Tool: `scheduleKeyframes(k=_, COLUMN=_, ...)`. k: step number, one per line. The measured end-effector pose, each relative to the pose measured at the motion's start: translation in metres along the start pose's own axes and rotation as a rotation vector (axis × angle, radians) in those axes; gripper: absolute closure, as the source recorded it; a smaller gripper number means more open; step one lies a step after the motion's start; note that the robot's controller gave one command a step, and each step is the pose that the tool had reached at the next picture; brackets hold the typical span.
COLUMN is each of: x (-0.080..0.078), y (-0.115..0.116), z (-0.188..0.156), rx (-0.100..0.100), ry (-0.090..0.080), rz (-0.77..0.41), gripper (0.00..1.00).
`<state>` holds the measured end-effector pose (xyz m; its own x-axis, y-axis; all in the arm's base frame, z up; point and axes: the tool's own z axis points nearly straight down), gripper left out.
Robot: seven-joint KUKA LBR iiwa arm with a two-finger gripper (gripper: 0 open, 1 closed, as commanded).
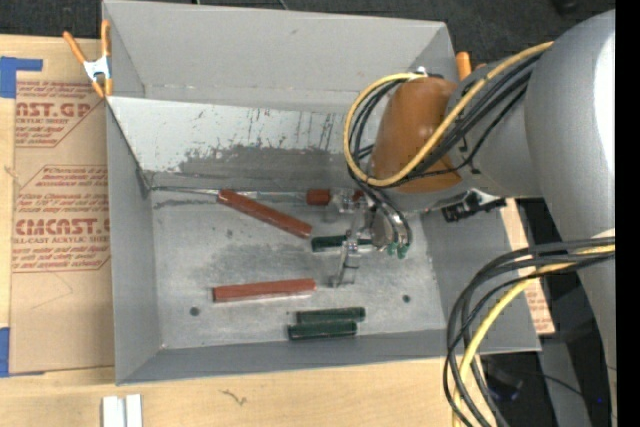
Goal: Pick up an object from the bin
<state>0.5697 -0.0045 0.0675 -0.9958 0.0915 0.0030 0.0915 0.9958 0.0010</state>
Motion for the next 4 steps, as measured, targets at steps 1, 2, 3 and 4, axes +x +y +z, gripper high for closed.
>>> scheduleKeyframes(k=1, x=0.000, y=0.000, z=0.000, rx=0.001, ry=-0.004, rz=0.000, gripper=0.00)
scheduleKeyframes(k=2, x=-0.001, y=0.001, z=-0.001, rx=0.001, ry=-0.004, rz=-0.001, gripper=1.00)
scheduleKeyframes(k=3, x=-0.002, y=0.002, z=-0.067, rx=0.000, ry=-0.011, rz=-0.001, gripper=1.00)
scheduleKeyframes(k=4, x=-0.003, y=0.002, z=-0.076, rx=0.000, ry=-0.006, rz=-0.001, gripper=1.00)
